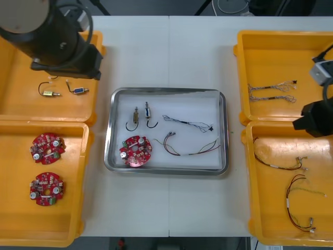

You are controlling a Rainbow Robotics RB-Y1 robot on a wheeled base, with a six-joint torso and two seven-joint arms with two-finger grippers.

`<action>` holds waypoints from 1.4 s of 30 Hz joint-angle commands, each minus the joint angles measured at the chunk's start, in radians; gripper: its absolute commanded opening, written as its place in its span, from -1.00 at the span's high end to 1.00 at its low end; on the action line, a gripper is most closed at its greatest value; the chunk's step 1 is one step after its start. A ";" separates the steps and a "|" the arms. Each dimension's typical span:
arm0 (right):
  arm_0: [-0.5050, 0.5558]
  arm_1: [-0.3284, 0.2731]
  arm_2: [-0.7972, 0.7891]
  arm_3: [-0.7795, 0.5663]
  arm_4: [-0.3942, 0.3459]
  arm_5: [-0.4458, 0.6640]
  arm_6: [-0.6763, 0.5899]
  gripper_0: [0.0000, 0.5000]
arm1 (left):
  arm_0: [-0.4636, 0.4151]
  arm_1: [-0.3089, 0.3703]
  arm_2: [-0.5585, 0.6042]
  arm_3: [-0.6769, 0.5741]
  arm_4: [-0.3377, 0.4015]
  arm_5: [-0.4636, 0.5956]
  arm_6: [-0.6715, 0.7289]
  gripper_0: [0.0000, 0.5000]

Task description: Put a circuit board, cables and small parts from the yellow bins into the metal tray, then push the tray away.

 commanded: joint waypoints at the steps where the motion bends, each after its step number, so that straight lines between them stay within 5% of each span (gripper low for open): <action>1: -0.141 -0.037 0.192 -0.025 -0.005 0.003 0.011 -1.00 | 0.103 0.109 0.118 -0.073 0.023 0.008 -0.090 -1.00; 9: -0.317 0.000 0.491 -0.026 0.039 0.003 0.014 -1.00 | 0.227 0.190 0.260 -0.085 0.051 0.008 -0.188 -1.00; 14: -0.395 0.079 0.620 -0.026 0.087 0.003 0.033 -1.00 | 0.310 0.225 0.348 -0.092 0.099 0.008 -0.209 -1.00; 26: -0.428 0.240 0.797 -0.003 0.237 0.003 0.217 -1.00 | 0.502 0.267 0.503 -0.128 0.125 0.008 -0.338 -1.00; 38: -0.478 0.406 0.892 0.112 0.278 -0.052 0.368 -1.00 | 0.641 0.271 0.561 -0.185 0.148 0.008 -0.357 -1.00; 42: -0.501 0.418 0.950 0.162 0.300 -0.108 0.421 -1.00 | 0.663 0.271 0.576 -0.194 0.152 0.008 -0.363 -1.00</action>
